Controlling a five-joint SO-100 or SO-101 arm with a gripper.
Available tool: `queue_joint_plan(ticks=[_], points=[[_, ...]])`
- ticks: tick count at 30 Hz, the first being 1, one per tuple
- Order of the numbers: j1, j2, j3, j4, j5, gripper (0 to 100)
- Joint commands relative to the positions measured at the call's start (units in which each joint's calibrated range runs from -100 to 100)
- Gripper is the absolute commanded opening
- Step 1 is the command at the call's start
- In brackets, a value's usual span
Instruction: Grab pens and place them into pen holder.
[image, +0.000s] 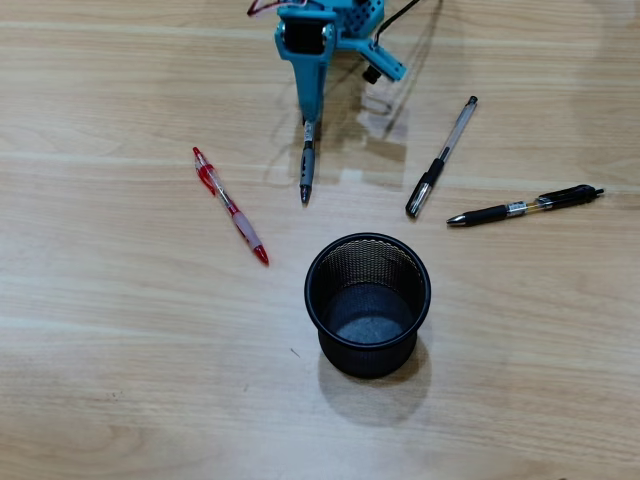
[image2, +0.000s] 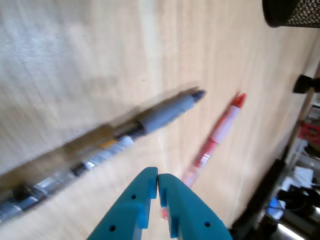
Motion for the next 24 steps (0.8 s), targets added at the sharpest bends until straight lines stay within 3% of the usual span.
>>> queue_joint_plan(ticks=[1,10,13,16,19,24], points=[[0.57,2.55,-20.69,-0.13,0.16,2],[3.13,22.59,-40.51,-0.13,-0.52,2],[4.96,29.72,-46.21,0.05,-4.71,2],[6.7,39.74,-51.46,0.33,-12.93,2],[7.98,48.15,-57.61,5.79,-16.07,2],[8.71,61.91,-76.35,23.01,-16.18,2]])
